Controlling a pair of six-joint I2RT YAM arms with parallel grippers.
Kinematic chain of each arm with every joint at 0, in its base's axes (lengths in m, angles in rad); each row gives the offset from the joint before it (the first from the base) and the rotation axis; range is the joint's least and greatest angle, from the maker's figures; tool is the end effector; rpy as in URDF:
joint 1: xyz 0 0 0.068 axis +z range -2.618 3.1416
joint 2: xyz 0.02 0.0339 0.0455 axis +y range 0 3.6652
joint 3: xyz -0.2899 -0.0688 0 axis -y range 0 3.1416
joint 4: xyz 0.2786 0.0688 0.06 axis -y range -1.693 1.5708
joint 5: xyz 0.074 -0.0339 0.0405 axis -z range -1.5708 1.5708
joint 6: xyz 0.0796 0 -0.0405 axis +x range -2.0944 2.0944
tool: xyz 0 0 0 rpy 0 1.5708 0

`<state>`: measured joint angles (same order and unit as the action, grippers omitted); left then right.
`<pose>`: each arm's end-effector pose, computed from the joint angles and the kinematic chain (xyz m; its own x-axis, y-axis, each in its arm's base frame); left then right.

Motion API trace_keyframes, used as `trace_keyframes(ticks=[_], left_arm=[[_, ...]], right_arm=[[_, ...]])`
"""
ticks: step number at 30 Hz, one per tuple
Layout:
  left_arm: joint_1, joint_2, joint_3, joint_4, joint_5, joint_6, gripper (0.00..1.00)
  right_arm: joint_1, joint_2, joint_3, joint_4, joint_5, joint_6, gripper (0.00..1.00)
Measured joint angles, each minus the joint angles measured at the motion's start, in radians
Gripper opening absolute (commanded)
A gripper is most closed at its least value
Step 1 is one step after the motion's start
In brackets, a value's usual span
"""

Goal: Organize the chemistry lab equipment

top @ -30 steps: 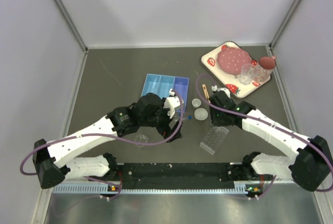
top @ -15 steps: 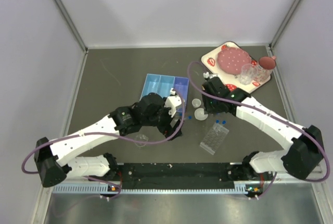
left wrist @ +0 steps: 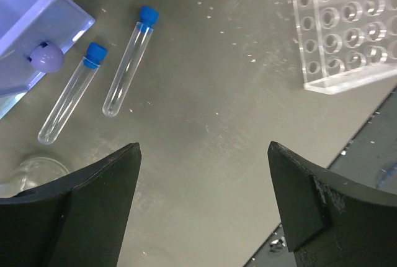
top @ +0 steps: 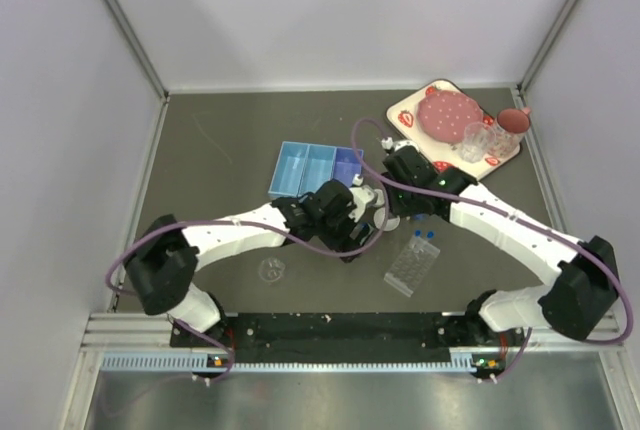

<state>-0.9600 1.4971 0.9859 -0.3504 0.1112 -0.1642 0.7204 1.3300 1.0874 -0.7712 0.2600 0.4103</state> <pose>0.2054 -0.3087 0.2025 -0.5692 0.5298 -0.6287 0.7729 0.6055 -0.1895 0.2506 0.1928 0.2582 -0.7986 -0.1880 -0.5718 -0.2365 0.9716 0.0108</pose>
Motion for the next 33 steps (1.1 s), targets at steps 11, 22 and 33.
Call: trace_keyframes(ticks=[11,22,33], left_arm=[[0.110,0.184,0.064,0.054,0.011,0.050,0.90],[0.126,0.278,0.099,0.066,0.043,0.063,0.89],[0.126,0.280,0.101,0.067,0.053,0.059,0.80]], right_arm=[[0.000,-0.121,-0.003,0.002,0.003,-0.023,0.45],[-0.002,-0.132,-0.047,0.002,0.005,-0.044,0.45],[-0.003,-0.132,-0.048,0.007,0.004,-0.044,0.44]])
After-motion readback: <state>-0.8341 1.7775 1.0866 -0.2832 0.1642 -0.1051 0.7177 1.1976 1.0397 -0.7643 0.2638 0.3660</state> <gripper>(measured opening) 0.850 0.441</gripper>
